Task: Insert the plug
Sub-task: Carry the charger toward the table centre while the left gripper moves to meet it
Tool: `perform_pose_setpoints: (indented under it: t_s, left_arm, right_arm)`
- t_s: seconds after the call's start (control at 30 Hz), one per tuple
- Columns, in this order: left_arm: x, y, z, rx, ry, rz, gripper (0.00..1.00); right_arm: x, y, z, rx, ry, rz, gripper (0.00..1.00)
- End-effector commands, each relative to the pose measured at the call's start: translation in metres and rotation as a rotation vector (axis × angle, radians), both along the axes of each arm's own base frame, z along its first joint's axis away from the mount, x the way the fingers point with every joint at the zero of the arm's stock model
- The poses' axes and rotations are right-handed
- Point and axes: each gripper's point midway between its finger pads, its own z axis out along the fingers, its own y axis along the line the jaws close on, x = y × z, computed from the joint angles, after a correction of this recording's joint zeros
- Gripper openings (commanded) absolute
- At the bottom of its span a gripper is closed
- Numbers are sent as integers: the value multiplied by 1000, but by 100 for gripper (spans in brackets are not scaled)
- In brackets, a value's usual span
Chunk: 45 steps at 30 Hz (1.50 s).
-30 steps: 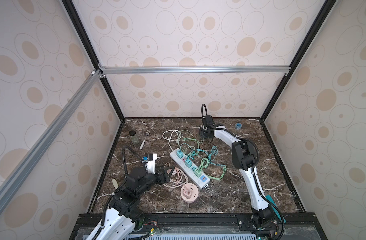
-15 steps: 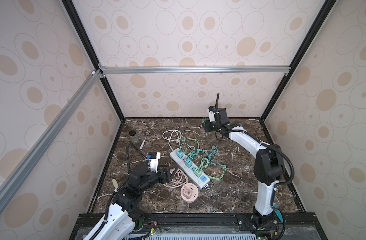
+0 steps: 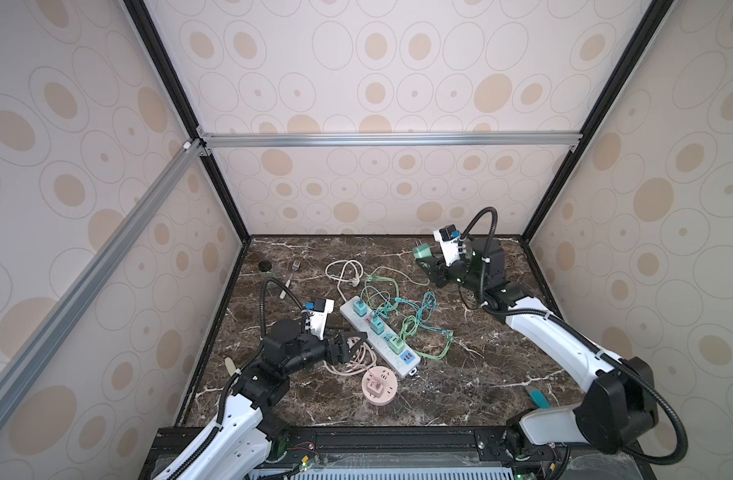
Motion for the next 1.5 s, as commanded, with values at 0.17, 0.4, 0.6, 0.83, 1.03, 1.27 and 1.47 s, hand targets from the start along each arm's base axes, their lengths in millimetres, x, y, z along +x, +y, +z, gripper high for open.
perform_pose_setpoints:
  t_s: [0.17,0.4,0.6,0.83,1.03,1.27,1.47]
  left_arm:
    - [-1,-19,70,-128,-123,-114,81]
    - [-10,-31,86,-149,-118,-225,80]
    - [-8,-37,71,-103,-58,-261,78]
    - [-5,-41,62,-79,-21,-273,70]
    - [-6,-41,56,-91,0,-279,64]
    - [-7,-43,57,-95,-1,-291,62]
    - [-5,-46,52,-97,16,-304,57]
  right_arm:
    - [-79,38,16,-122,-247,209,20]
    - [-126,60,-3,-167,-312,309,20]
    - [-153,78,-22,-215,-327,377,20]
    - [-168,91,-30,-235,-342,416,20]
    - [-171,96,-24,-227,-360,436,20]
    - [-176,105,-28,-241,-352,477,20]
    - [-179,115,-31,-269,-368,485,20]
